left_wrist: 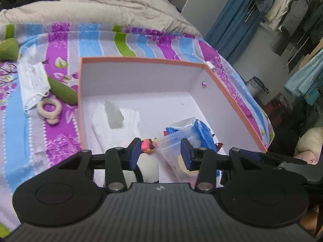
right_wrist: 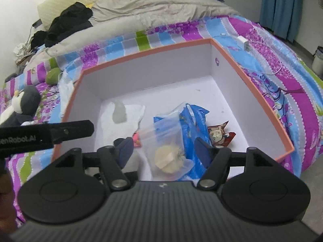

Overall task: Organize soft objects
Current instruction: 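Open the left tool over the box while the right tool releases the sponge bag, then withdraw both open tools from the box toward the face mask and hair tie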

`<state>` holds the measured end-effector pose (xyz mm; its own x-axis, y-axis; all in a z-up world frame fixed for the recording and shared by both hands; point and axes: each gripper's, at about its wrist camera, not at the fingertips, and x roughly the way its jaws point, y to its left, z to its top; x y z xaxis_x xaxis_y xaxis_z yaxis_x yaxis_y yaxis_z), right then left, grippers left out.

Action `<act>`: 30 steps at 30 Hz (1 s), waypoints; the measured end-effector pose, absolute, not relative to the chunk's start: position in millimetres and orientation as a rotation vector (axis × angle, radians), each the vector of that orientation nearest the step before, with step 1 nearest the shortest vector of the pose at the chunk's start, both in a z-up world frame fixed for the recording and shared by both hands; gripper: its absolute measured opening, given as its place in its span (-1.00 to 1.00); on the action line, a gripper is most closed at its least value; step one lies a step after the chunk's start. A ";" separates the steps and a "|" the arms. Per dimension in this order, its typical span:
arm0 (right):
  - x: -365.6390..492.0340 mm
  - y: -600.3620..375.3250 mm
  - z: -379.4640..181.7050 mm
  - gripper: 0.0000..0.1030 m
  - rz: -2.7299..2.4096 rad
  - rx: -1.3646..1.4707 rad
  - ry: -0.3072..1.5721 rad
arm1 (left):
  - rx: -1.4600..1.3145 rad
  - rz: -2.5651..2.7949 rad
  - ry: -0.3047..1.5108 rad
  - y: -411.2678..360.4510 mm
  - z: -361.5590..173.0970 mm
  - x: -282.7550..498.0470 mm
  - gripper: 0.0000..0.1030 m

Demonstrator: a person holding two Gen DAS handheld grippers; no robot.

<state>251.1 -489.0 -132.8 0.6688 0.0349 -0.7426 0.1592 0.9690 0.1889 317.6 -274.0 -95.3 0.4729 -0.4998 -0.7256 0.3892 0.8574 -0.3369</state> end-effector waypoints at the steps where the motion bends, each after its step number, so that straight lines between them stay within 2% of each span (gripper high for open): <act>1: 247.2 -487.3 -129.3 0.34 -0.070 0.247 0.831 | -0.134 -0.543 0.923 -269.7 -90.6 312.3 -0.05; 15: 162.7 -438.3 -80.0 0.34 -0.034 0.228 0.702 | -0.143 -0.539 0.805 -206.8 -34.6 212.4 -0.05; 30: 77.3 -364.7 -70.4 0.34 0.054 0.214 0.631 | -0.151 -0.472 0.736 -112.8 -17.4 106.5 -0.05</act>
